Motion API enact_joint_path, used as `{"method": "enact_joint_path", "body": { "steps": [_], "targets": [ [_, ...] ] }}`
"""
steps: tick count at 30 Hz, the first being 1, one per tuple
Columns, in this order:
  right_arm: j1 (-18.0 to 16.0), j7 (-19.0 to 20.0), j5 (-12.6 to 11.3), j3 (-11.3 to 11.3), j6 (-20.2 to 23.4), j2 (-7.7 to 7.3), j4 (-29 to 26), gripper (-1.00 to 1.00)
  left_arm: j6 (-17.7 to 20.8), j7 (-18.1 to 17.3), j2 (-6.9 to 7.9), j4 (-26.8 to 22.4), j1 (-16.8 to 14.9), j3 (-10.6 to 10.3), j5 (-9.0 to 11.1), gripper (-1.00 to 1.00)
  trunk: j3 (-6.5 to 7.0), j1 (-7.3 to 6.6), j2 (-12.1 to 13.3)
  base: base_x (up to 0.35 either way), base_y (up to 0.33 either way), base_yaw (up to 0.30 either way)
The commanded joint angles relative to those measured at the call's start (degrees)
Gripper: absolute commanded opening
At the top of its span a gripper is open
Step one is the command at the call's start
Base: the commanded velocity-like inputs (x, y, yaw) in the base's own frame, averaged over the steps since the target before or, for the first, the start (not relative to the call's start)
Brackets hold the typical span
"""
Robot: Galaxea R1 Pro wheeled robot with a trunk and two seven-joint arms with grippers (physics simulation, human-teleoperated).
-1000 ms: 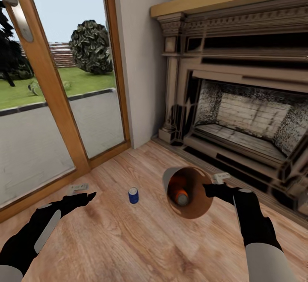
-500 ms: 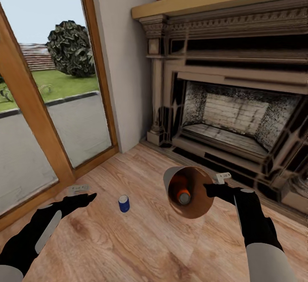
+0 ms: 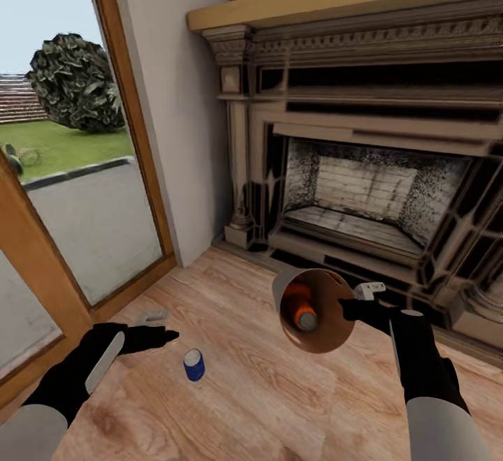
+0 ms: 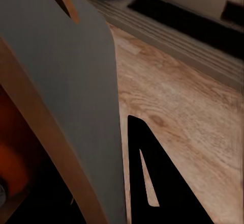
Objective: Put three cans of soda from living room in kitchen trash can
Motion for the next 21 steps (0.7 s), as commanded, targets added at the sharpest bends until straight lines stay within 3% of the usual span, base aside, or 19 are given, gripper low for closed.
{"method": "enact_joint_path", "body": {
  "steps": [1,2,5,7,10,14,21],
  "targets": [
    [-0.01,0.29,-0.92,-0.01,0.27,0.01,-0.13,-1.0,0.73,0.01,-0.19,0.06,-0.81,-0.04,-0.08,1.0,0.05,0.0,0.0,0.285,0.193,-0.235],
    [-0.01,0.2,-0.81,0.09,0.28,0.0,-0.34,-1.0,3.99,0.08,-1.25,0.17,-3.06,-0.12,-0.09,1.0,0.1,0.0,0.0,0.296,0.169,-0.235],
    [-0.01,0.15,-0.65,0.23,0.3,-0.04,-0.42,-1.0,6.9,0.61,-2.6,1.16,-4.3,-0.2,-0.2,1.0,0.25,0.0,0.0,0.299,0.162,-0.235],
    [-0.02,0.13,-0.65,0.3,1.0,0.01,-0.67,-1.0,8.3,1.09,-4.39,2.96,-5.33,-0.61,-0.29,1.0,0.35,0.0,0.0,0.298,0.15,-0.235],
    [0.02,0.12,-0.66,0.46,3.97,0.09,-2.97,-1.0,9.04,1.31,-5.49,4.08,-5.86,-1.19,-0.36,1.0,0.49,0.0,0.0,0.189,0.085,-0.235],
    [0.05,0.11,-0.44,0.35,5.6,-0.1,-5.15,-1.0,9.42,1.77,-5.91,4.6,-6.05,-1.43,-0.36,1.0,0.69,0.0,0.0,0.058,0.025,-0.224],
    [0.04,0.04,0.1,0.71,16.32,-0.38,-16.99,-1.0,11.64,5.03,-6.08,4.74,-6.11,-1.41,-0.31,1.0,0.81,0.0,0.0,0.01,0.004,-0.093]
  ]
}}
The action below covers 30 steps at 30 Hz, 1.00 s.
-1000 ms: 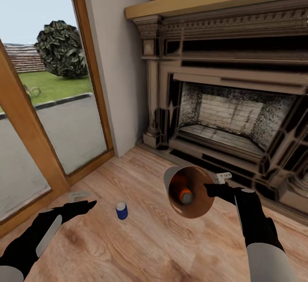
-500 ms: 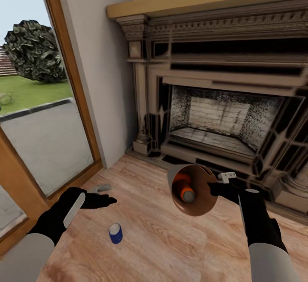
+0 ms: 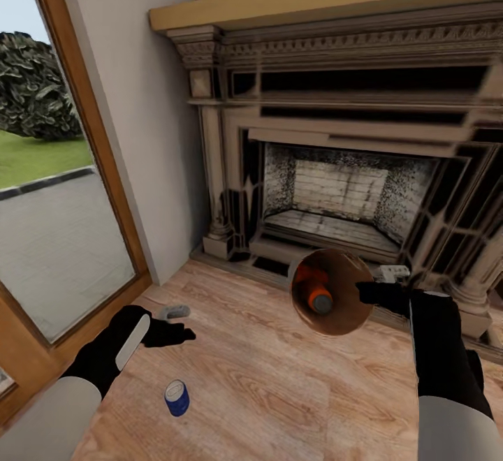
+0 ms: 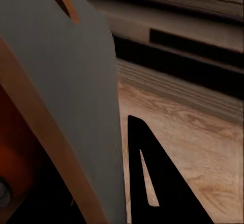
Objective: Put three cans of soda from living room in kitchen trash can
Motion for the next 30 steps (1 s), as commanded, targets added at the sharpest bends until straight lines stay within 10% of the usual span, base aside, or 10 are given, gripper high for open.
{"method": "enact_joint_path", "body": {
  "steps": [1,12,18,30],
  "targets": [
    [-0.06,0.25,-1.31,0.23,2.35,-0.01,-2.63,-1.0,0.13,0.3,-0.01,0.03,0.0,0.0,0.02,1.0,0.01,-0.01,-0.01,0.002,0.001,-0.021],
    [-0.9,0.28,2.12,5.55,13.74,-3.21,-6.81,-1.0,0.36,2.52,-0.08,1.97,-0.54,0.05,0.1,1.0,0.02,-0.01,-0.01,0.0,0.0,-0.005],
    [-5.22,0.32,8.13,8.18,13.74,-2.73,-6.88,-1.0,0.23,3.36,-0.27,5.69,-1.88,0.09,0.13,1.0,-0.86,0.1,-0.06,0.0,0.0,0.0],
    [-7.82,0.08,12.32,10.97,13.74,-0.43,-6.86,-1.0,0.06,4.64,-1.37,8.47,-3.21,0.09,0.11,1.0,-3.52,0.41,-0.22,0.0,0.0,0.0]
  ]
}}
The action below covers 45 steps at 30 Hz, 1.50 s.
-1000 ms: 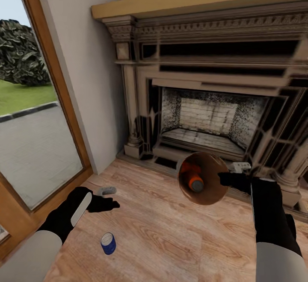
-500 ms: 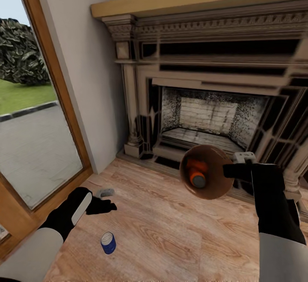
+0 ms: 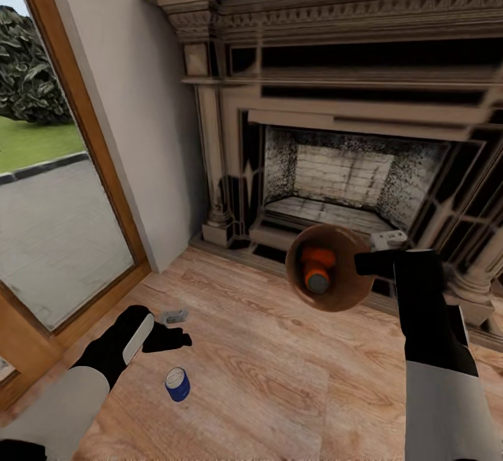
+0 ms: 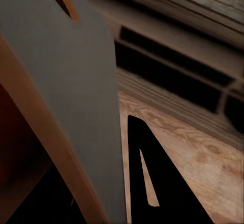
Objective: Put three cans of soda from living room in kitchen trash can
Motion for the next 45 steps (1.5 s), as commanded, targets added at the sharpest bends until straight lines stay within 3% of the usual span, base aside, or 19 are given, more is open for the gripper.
{"method": "enact_joint_path", "body": {
  "steps": [1,7,15,30,45],
  "targets": [
    [-0.09,0.16,-0.24,0.4,0.07,0.33,-0.11,-1.0,-0.02,0.01,-0.04,0.05,-0.02,0.0,-0.01,1.0,-0.22,0.01,-0.03,0.0,0.0,0.0],
    [-0.19,0.15,2.4,1.63,0.07,2.47,-0.11,-1.0,0.03,0.05,-0.3,0.56,-0.05,0.0,-0.08,1.0,-1.55,0.17,-0.11,0.0,0.0,0.0],
    [-0.85,0.15,4.58,2.5,0.07,3.89,-0.19,-1.0,-0.08,0.24,-0.41,2.62,-0.6,0.0,-0.14,1.0,-3.32,0.37,-0.21,0.0,0.0,0.0],
    [-3.9,0.15,4.77,2.71,0.07,3.35,-0.79,-1.0,-0.22,0.28,-0.41,3.36,-0.67,-0.04,-0.06,1.0,-6.64,0.76,-0.41,0.0,0.0,0.0],
    [-4.09,0.23,4.36,2.25,0.07,3.41,-0.54,-1.0,-0.81,0.3,-0.32,2.97,-0.67,-0.09,0.12,1.0,-6.64,0.76,-0.41,0.0,0.0,0.0]
  ]
}}
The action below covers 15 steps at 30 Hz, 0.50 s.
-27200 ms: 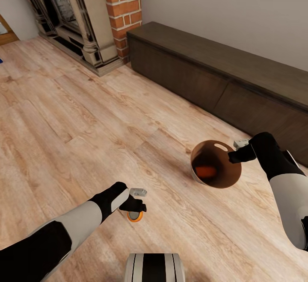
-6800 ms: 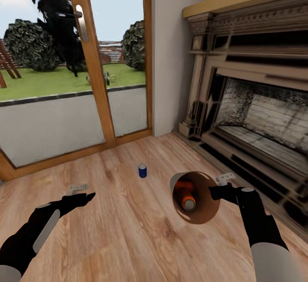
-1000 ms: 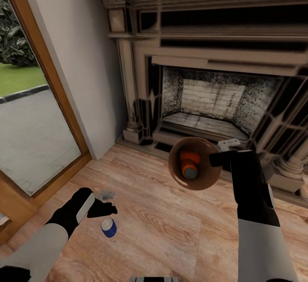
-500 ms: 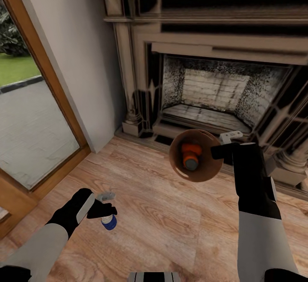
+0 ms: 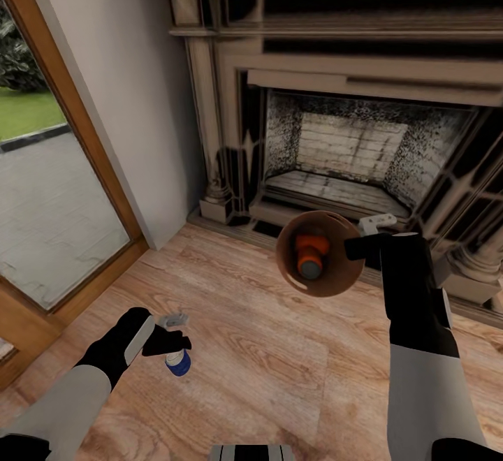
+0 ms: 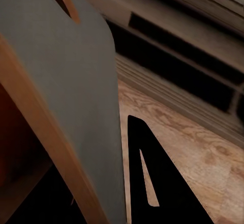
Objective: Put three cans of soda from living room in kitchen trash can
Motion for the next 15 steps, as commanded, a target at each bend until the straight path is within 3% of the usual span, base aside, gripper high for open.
{"method": "enact_joint_path", "body": {
  "steps": [1,7,15],
  "targets": [
    [-0.03,0.15,-0.28,-0.02,0.01,-0.04,0.07,-1.0,-0.03,0.0,0.0,-0.01,0.0,0.0,0.0,1.0,0.01,-0.01,-0.01,0.0,0.0,0.0],
    [-0.03,0.15,-0.31,-0.12,0.01,-0.17,0.35,-1.0,-0.12,-0.04,0.0,0.13,0.0,0.0,0.0,1.0,0.01,-0.01,-0.01,0.042,0.011,0.0],
    [-0.02,0.15,-0.07,0.5,0.01,0.19,0.41,-1.0,-0.13,-0.12,0.0,-0.13,0.0,0.0,0.0,1.0,0.01,-0.01,-0.01,0.207,0.1,0.0]
  ]
}}
